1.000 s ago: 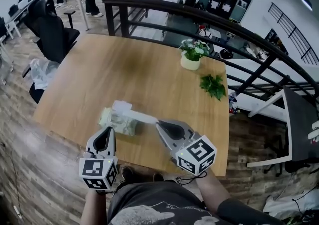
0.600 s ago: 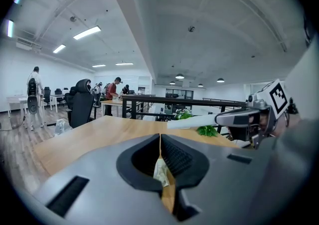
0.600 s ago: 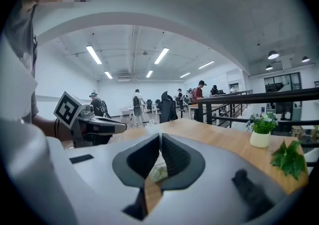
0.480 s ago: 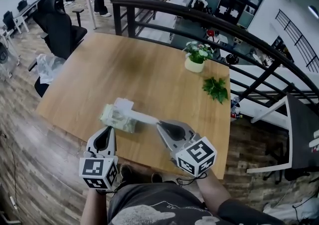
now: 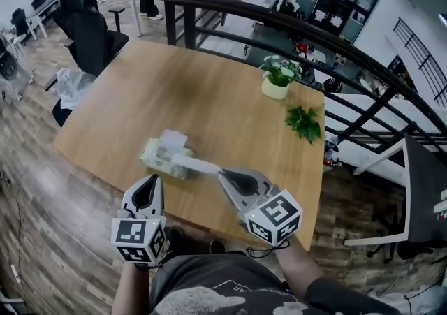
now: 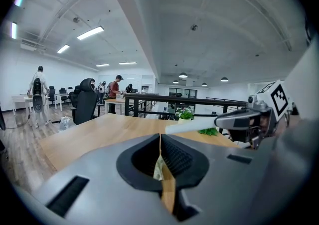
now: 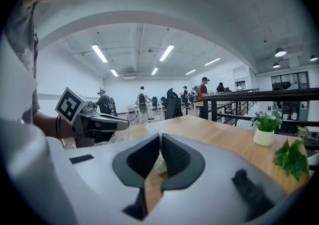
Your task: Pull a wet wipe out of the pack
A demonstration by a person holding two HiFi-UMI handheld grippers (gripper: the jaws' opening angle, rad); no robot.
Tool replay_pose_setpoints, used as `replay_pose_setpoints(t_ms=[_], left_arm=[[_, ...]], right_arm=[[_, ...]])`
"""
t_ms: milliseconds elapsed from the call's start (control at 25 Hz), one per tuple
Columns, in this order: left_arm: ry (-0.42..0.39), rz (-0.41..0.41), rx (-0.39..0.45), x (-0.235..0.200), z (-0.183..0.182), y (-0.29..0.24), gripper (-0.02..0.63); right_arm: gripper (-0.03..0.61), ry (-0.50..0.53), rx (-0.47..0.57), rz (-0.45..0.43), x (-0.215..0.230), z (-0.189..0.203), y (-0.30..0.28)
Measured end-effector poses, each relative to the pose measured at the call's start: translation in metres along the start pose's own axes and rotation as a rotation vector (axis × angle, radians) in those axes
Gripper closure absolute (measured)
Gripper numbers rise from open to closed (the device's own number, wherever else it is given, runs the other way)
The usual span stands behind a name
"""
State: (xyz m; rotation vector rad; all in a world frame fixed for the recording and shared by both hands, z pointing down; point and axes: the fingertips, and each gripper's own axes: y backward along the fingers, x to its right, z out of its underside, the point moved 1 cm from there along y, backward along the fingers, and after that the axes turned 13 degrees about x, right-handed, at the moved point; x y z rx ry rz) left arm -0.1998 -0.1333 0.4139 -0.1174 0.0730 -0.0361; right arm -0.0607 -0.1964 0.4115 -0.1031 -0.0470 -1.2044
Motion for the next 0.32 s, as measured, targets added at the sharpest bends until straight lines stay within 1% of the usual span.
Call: replay_pose_setpoints(t_ms=[320], left_arm=[[0.001,-0.011,-0.001,0.0056,0.0022,0.0039,0.597]], right_arm=[[0.546,0.002,-0.001,-0.002,0.0005,0.0021,0.0051]])
